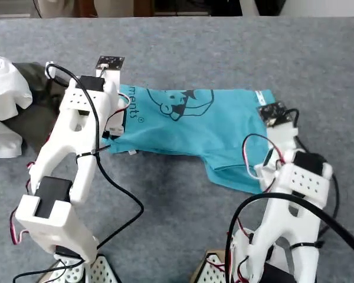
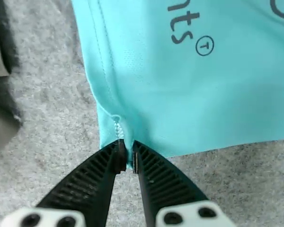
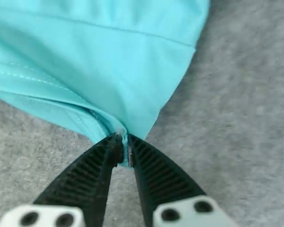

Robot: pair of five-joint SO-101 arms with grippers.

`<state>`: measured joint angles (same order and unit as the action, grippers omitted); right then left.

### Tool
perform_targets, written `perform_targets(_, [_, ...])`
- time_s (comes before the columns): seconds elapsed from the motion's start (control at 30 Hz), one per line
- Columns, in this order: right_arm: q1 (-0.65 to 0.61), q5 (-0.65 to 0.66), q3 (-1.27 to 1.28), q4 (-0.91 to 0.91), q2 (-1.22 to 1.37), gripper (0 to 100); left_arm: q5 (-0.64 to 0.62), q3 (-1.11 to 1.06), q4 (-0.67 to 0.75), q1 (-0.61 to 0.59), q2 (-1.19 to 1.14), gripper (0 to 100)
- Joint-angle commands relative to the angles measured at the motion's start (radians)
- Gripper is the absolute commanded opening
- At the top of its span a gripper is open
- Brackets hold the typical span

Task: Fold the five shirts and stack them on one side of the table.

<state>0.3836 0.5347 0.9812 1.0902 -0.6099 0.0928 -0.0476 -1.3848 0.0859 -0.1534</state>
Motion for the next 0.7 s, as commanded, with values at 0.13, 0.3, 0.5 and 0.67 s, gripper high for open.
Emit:
perform_targets(0.13, [0.018, 0.011, 0.101, -0.141, -0.024, 0.2, 0.005, -0.074, 0.061, 0.02, 0.047, 2])
perform_targets(0.3, [0.018, 0.011, 0.114, -0.141, -0.028, 13.1, -0.005, -0.094, 0.044, 0.012, 0.047, 2])
perform_targets(0.5, [0.015, 0.114, 0.093, -0.097, -0.03, 37.2, -0.032, 0.028, -0.123, 0.012, 0.048, 15])
perform_targets(0.67, [0.035, 0.1, -0.064, 0.032, -0.03, 20.9, -0.023, 0.216, -0.322, 0.014, 0.056, 16])
